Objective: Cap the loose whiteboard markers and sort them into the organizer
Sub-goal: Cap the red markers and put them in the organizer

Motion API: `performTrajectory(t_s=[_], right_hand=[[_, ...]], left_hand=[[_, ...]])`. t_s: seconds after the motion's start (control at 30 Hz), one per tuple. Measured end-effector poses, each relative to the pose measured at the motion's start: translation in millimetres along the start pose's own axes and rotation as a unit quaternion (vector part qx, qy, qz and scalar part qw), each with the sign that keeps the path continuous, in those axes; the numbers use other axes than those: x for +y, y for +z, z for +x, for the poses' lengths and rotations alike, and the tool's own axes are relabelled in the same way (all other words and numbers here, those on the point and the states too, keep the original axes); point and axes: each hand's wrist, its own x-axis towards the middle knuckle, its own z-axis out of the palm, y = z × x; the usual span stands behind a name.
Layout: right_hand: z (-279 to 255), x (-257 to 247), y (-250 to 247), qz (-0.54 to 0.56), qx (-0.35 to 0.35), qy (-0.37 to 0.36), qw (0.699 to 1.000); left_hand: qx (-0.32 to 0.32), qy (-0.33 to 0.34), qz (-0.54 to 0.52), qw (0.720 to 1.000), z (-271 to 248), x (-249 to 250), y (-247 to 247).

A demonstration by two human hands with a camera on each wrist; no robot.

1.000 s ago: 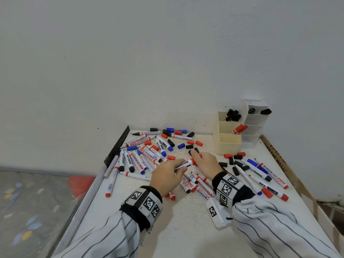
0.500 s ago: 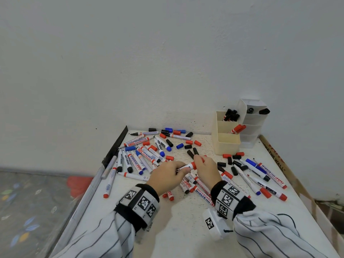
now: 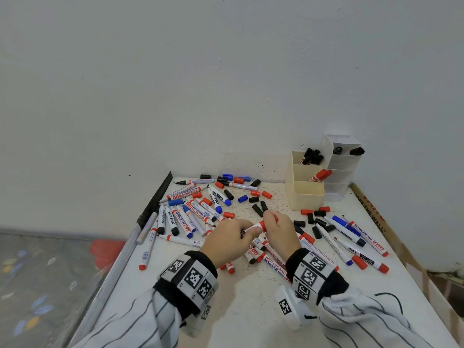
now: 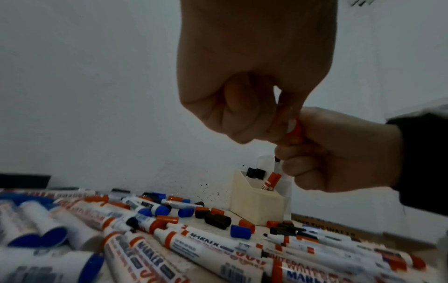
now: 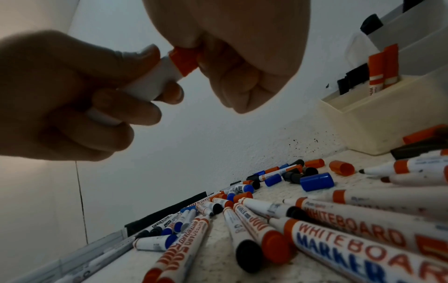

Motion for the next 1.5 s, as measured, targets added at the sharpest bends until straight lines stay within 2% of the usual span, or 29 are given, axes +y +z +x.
performTrajectory(t_s=[0.1,0.2,0.33,0.43,0.53,0.57,0.63,0.73,0.87,0.97,1.1,1.33,1.5], right_hand=[[0,2,-1,0.010,0.007,0.001,1.000],[2,3,-4,0.002,-0.007,-0.010,1.000],[15,2,-17,-0.052,-0.045,-0.032,0.997],[27,0,-35,-0.078,-0.052,-0.051,0.994],[38,-2,-58,-0.065,-0.005,-0.049,0.997],[41,-2,-67,-0.058,0.021,-0.055,0.997],[48,-1,-85,-0.046,0.059,-0.071,0.995],[58,6,-109,-0.036,0.107,-0.081,0.990],[69,10,-140,-0.018,0.212,-0.094,0.972],[76,13,-166,-0.041,0.288,-0.112,0.950],[86,23,-191,-0.074,0.334,-0.114,0.933],[120,55,-206,-0.167,0.355,-0.124,0.912],[137,69,-203,-0.187,0.344,-0.125,0.912]], left_hand=[[0.024,0.013,0.034,0.999,-2,2,3],[0.029,0.011,0.011,0.999,0,3,6],[0.010,-0.024,-0.088,0.996,10,5,11],[-0.007,-0.083,-0.176,0.981,22,6,15],[0.028,-0.180,-0.150,0.972,40,-17,18],[0.018,-0.213,-0.108,0.971,44,-27,18],[-0.052,-0.269,-0.006,0.962,50,-40,20],[-0.128,-0.291,0.095,0.943,55,-44,25],[-0.137,-0.302,0.142,0.933,65,-44,33],[-0.135,-0.316,0.139,0.929,71,-45,38],[-0.131,-0.331,0.125,0.926,75,-45,40],[-0.111,-0.372,-0.020,0.921,81,-53,34],[-0.098,-0.401,-0.092,0.906,79,-53,33]])
